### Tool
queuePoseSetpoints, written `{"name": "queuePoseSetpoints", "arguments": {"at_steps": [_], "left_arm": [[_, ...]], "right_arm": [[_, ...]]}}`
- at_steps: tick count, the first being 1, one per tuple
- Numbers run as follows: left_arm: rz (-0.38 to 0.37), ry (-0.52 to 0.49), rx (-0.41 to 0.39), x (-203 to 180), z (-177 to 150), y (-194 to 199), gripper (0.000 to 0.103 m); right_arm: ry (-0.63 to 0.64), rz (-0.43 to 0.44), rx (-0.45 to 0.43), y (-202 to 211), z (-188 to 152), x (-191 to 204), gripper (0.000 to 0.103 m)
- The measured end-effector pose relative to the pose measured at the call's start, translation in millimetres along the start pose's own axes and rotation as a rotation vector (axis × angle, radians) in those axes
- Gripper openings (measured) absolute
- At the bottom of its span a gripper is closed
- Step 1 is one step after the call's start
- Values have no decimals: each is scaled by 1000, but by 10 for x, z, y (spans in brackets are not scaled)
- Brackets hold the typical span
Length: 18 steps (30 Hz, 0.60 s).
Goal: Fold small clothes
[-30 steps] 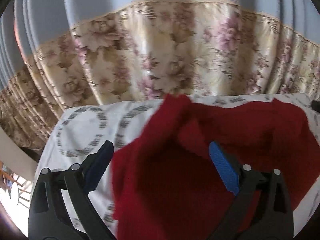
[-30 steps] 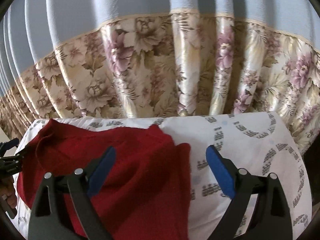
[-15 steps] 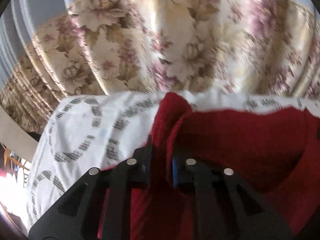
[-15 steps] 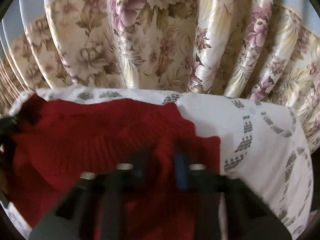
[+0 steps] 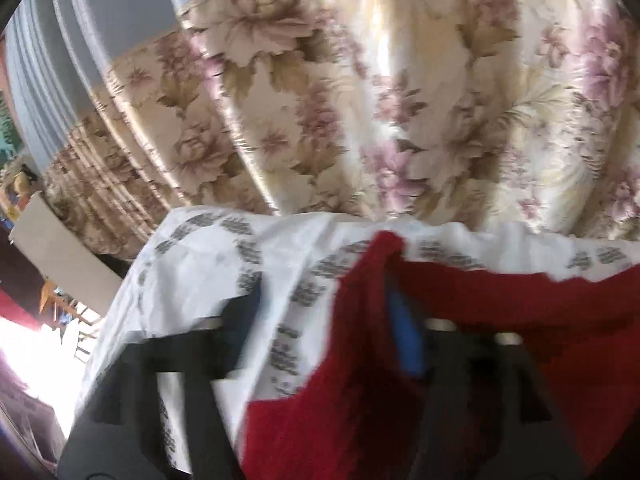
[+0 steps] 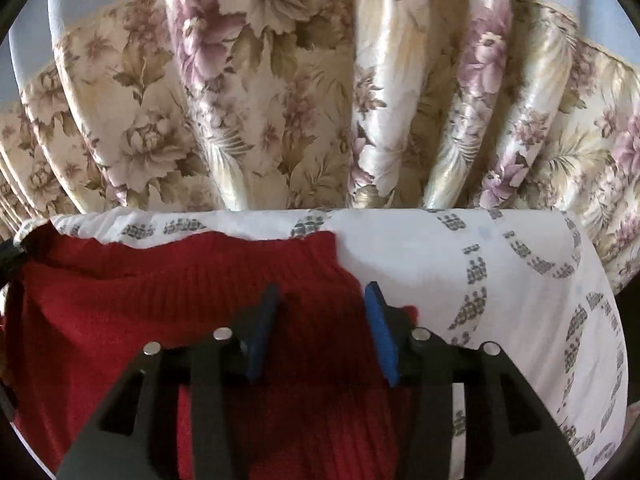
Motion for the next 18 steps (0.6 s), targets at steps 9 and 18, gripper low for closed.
{"name": "queuePoseSetpoints", "arguments": {"at_steps": [9,18], "left_arm": [[-96,70,-94,570,-323,485,100],[-185,13,-131,175,-561,740,100]], "right_arm": [[-29,54,-121,673,-16,-383,67],[59,68,-45,273,190,131,68]]}}
Point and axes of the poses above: each gripper's, at about its wrist camera, not at the fingertips, and y roughly against the way its jaws point, x to its left, z to its top, the point moved 1 cm from there along -y, roughly the way its jaws point, and after that the axes turned 14 degrees about -y, right-handed, at the moved point
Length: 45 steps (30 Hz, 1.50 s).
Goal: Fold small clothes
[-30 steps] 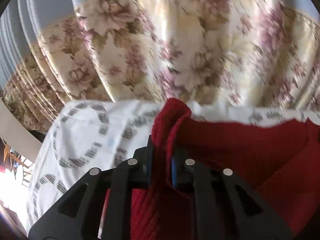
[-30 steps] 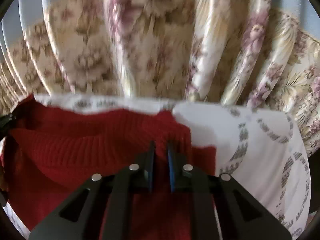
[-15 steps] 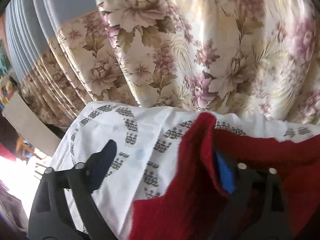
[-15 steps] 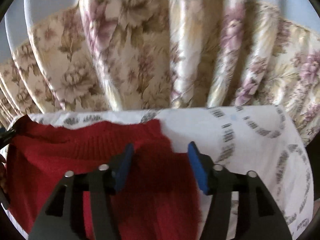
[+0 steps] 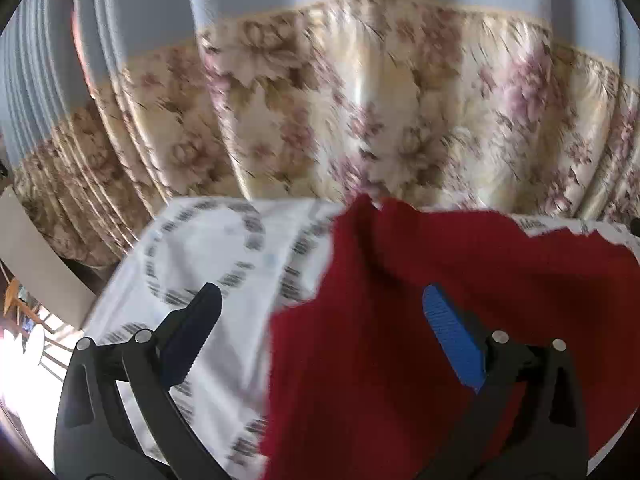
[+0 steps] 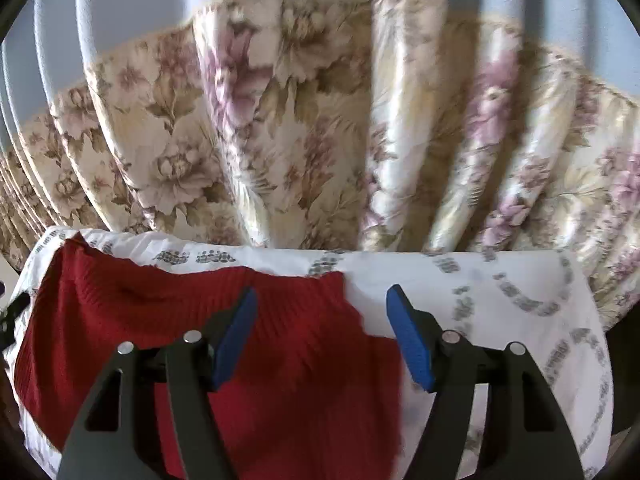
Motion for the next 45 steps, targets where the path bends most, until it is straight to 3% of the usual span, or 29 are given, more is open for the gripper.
{"name": "queuePoseSetpoints", "arguments": {"at_steps": [3,6,7,9,10,15,18,20,21,22,23,25,30,38,41,42,44,45], "left_arm": [[-25,16,30,-66,-52,-163,100],[-51,25,48,-99,-126,-285,100],[-53,23,50,-103,-142,-310,100],[-57,14,56,-120,-196,-374,100],[-60,16,56,-120,-223,-398,100],[-33,39,45,-62,-259,-391,100],[-1,35,67,-37,-269,-417,100],[6,30,74,-23,-259,-427,100],[2,33,72,-17,-258,-421,100],[-1,33,60,-4,-264,-395,100],[3,29,50,10,-278,-360,100],[-3,35,8,73,-326,-235,100],[-43,103,-88,245,-523,169,100],[-95,142,-125,93,-791,538,100],[-96,135,-118,2,-855,513,100],[-92,130,-101,-22,-886,464,100],[-87,121,-78,-14,-937,414,100],[-79,121,-75,5,-957,399,100]], "right_arm": [[22,-9,52,-269,4,133,68],[51,11,179,-584,-96,242,67],[75,1,206,-649,-133,261,59],[106,-22,210,-704,-176,283,29],[93,-31,203,-696,-152,261,6],[-15,-83,26,-463,41,41,5],[-9,-153,25,-540,57,-32,7],[-26,-160,108,-649,31,-122,25],[-43,-130,122,-625,14,-164,25],[-69,-77,101,-497,-3,-230,33],[-84,-44,70,-313,-31,-314,53],[-92,-16,9,5,-122,-458,65],[-59,-13,-14,536,-660,-844,65],[-141,73,42,460,-1113,-978,65],[-135,53,44,406,-1186,-906,64],[-141,48,48,416,-1231,-903,62],[-124,55,16,529,-1315,-872,39],[-83,38,-7,613,-1350,-817,36]]}}
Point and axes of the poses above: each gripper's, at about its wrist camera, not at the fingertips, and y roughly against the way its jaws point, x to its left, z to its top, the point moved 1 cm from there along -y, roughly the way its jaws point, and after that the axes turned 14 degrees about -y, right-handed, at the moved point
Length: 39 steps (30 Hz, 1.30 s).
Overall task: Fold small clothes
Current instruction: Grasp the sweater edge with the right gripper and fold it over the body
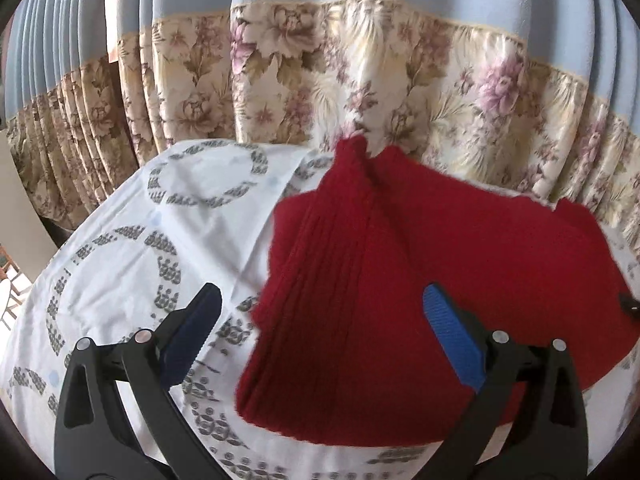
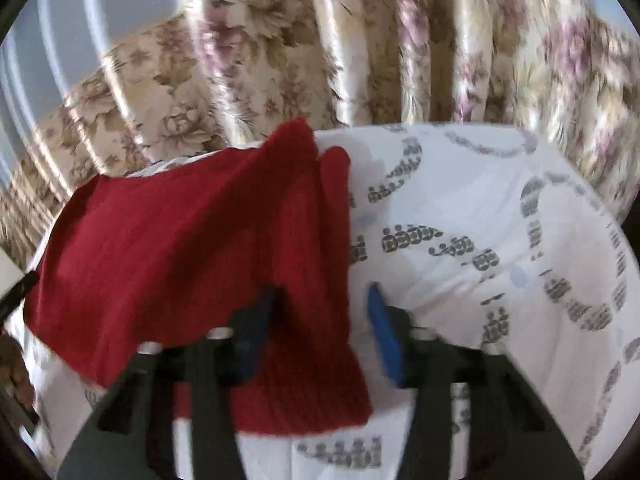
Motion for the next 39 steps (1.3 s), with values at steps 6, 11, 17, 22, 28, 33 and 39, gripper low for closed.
{"name": "queuePoseSetpoints", "arguments": {"at_steps": [6,11,17,22,28,33,39], "left_arm": [[-9,29,51,198,-29,-116,100],[-69,6,97,148,-76,-189,86],[-68,-63,136,43,-125,-83,39],[-32,-71,139,42,-140,16,41],[-20,-84,-7,-53,118,367,82],[-31,-94,-55,-298,406,385,97],[-92,-95,-21,-579,538,117,98]], "right_arm": [[63,0,5,86,-55,93,12],[52,0,39,171,-53,16,9],[101,-52,114,301,-66,-105,8],[126,-61,149,241,-107,-123,11],[-30,61,5,456,214,-341,69],[-154,94,13,72,373,-427,69],[-95,56,87,-365,336,-124,72]]}}
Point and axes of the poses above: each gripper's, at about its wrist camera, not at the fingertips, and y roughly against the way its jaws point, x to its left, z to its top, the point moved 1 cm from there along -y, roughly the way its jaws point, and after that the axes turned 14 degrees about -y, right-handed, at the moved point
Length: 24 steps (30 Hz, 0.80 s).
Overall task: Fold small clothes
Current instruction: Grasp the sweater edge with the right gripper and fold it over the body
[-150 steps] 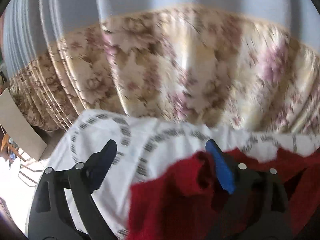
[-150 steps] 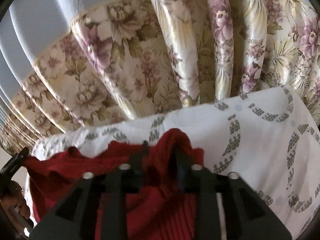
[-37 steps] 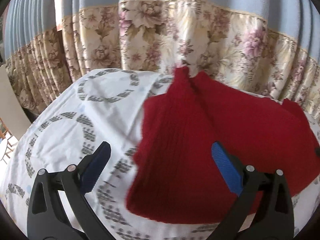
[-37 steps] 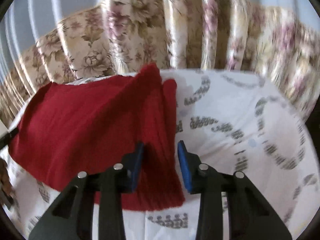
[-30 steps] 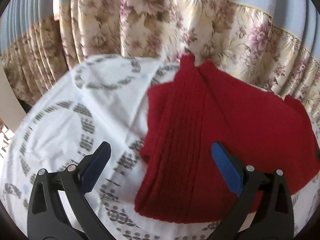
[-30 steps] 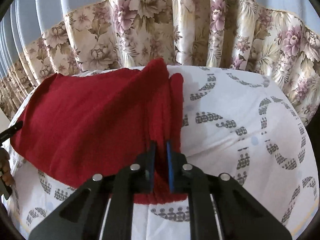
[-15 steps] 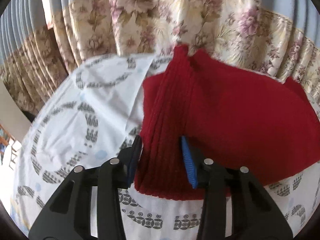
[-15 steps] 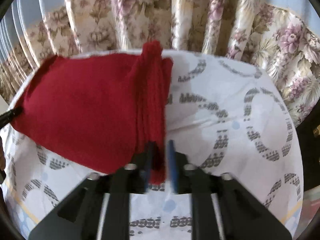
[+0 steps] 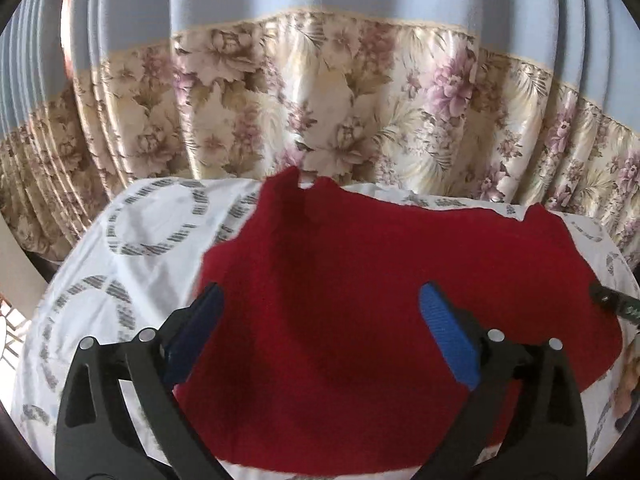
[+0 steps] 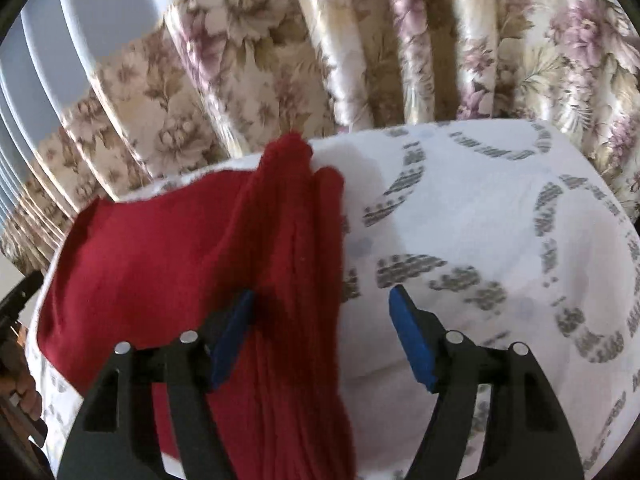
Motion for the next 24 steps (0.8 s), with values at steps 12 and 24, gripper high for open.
{"name": "queuePoseSetpoints", "arguments": {"at_steps": [12,24], "left_arm": [[-46,-82,59,-461,-131,-283,99],[-120,-165,108,-967,144,-648,96]], "right_arm": [[84,20,27,-101,-102,281,22],[-47,235,-53,373,142,313,19]]}}
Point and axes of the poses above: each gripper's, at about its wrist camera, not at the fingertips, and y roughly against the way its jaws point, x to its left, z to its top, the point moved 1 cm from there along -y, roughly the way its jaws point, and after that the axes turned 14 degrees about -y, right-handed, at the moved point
